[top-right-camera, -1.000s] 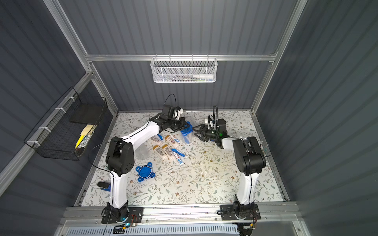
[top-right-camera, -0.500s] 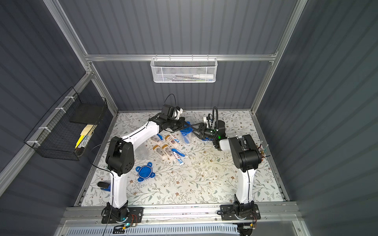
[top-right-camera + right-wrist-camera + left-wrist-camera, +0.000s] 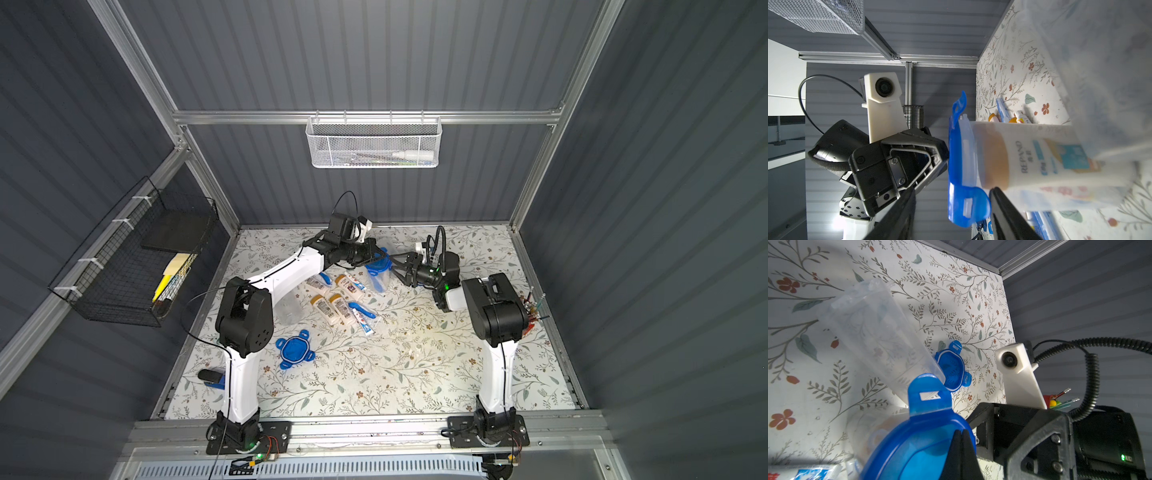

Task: Take out toiletry kits
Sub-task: Unfasten the latch on the container, then open the lid of the container.

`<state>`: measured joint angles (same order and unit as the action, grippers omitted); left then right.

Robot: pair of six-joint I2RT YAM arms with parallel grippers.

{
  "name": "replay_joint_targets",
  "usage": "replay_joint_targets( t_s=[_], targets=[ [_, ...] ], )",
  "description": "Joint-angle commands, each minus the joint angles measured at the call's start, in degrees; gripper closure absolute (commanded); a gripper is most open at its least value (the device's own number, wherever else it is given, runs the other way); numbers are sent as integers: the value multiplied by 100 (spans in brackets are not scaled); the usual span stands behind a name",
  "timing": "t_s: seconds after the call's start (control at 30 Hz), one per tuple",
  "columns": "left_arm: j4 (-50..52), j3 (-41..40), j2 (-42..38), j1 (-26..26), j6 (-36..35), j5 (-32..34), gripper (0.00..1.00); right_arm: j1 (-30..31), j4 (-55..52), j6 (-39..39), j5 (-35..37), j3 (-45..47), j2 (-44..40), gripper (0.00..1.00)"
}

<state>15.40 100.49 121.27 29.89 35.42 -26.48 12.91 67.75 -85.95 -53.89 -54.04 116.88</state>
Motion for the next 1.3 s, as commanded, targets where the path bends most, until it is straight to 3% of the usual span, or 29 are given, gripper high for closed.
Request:
replay_joint_targets(
  t_s=[0.0,0.17,0.27,0.47,0.57,0.7,0.77,1.03,1.27],
  targets=[
    [1776,-700,774,-91,50,656,100,-86,1049,-156,-205,-80,-574,41],
    [1712,-819,762,-89,80,644,100,-132,1050,-146,-200,20,-732,41],
    [1652,-793,665,-89,118,600,100,-148,342,321,-204,53,-907,42],
    [1910,208,291,-72,132,496,100,-104,-4558,3467,354,-570,-1810,43],
    [2126,1166,213,-30,90,459,100,-80,-6356,4379,812,-1326,-1809,43],
    [2504,2414,335,92,7,361,100,-55,-6391,4559,832,-1861,-1355,42],
    [2630,2569,292,163,-47,409,100,-43,-6544,4578,711,-2224,-1009,41],
    [2420,807,-353,159,-96,714,100,333,-6802,4565,551,-2866,-199,38],
    [2344,554,-118,127,-71,714,100,414,-5731,3822,291,-2725,51,38]
  ],
)
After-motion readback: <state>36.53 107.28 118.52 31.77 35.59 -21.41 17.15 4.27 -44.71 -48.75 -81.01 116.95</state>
